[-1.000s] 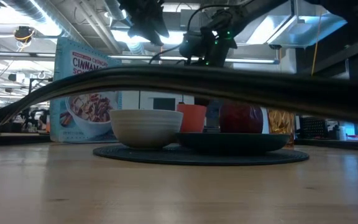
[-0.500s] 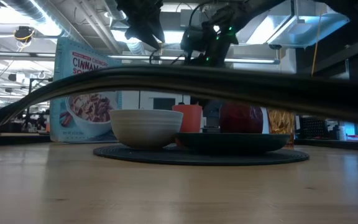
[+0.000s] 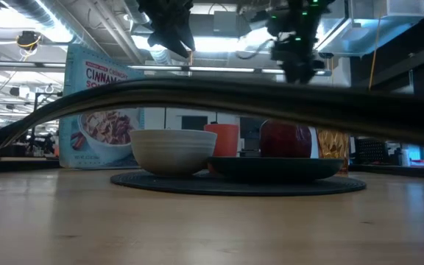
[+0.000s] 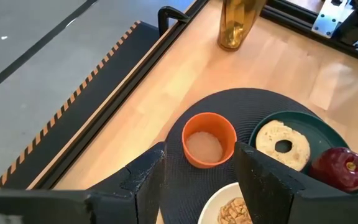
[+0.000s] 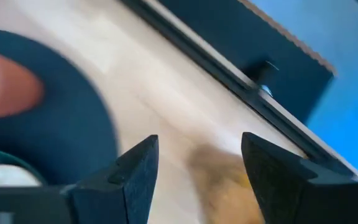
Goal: Arrange a breakfast setting
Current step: Put the yellow spoon to the right of the green plate on the blue table mat
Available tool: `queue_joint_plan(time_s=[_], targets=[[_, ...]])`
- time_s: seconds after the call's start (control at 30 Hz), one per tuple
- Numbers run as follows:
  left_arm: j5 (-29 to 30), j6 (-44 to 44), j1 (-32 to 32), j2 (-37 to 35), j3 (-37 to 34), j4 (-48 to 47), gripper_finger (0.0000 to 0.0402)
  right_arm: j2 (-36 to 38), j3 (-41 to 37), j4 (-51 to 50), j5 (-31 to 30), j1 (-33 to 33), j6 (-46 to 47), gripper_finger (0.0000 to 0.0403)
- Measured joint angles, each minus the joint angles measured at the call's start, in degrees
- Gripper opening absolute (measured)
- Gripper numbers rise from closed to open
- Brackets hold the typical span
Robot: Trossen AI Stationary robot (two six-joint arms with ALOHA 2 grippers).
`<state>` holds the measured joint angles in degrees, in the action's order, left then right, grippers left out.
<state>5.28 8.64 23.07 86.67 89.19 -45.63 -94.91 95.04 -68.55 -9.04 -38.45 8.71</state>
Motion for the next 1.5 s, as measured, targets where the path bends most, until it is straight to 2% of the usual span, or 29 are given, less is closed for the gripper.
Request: queue_joint_plan(time_s=[0.3, 0.43, 0.57, 0.67, 0.73, 0.87, 1.17, 1.5], targets=[[-0.26, 0.03, -0.66, 0.00, 0.00, 0.04, 0.0182, 4.14, -0.02, -7.43, -3.04, -13.90, -3.19, 0.0221], [-0.22, 0.03, -0.63, 0.00, 0.00, 0.17, 0.0182, 4.13, -0.02, -7.90, 1.28, -18.51, -4.25, 0.0221], [-0.22, 0.00, -0.63, 0.00, 0.00, 0.20, 0.0182, 4.13, -0.04, -9.09, 2.68, -21.63, -6.75, 0.0221], [0.10, -0.01, -0.61, 0.00, 0.00, 0.57, 0.0182, 3.52, -0.04, -9.60, 7.46, -23.41, -8.39, 0.0221], [0.20, -0.02, -0.59, 0.00, 0.00, 1.53, 0.0182, 2.68, -0.04, -9.59, 10.57, -24.29, -9.57, 0.0221], [0.20, -0.02, -0.59, -0.02, 0.00, 3.29, 0.0182, 1.01, -0.07, -12.10, 12.54, -24.62, -12.37, 0.0221], [0.20, 0.27, -0.59, -0.02, 0.00, 3.03, 0.0182, -1.82, -0.11, -13.55, 12.07, -24.58, -14.51, 0.0219], [0.20, 1.51, -0.74, -0.02, 0.00, 2.75, 0.0182, -1.82, -1.98, -12.41, 11.63, -24.58, -16.11, 0.0144]])
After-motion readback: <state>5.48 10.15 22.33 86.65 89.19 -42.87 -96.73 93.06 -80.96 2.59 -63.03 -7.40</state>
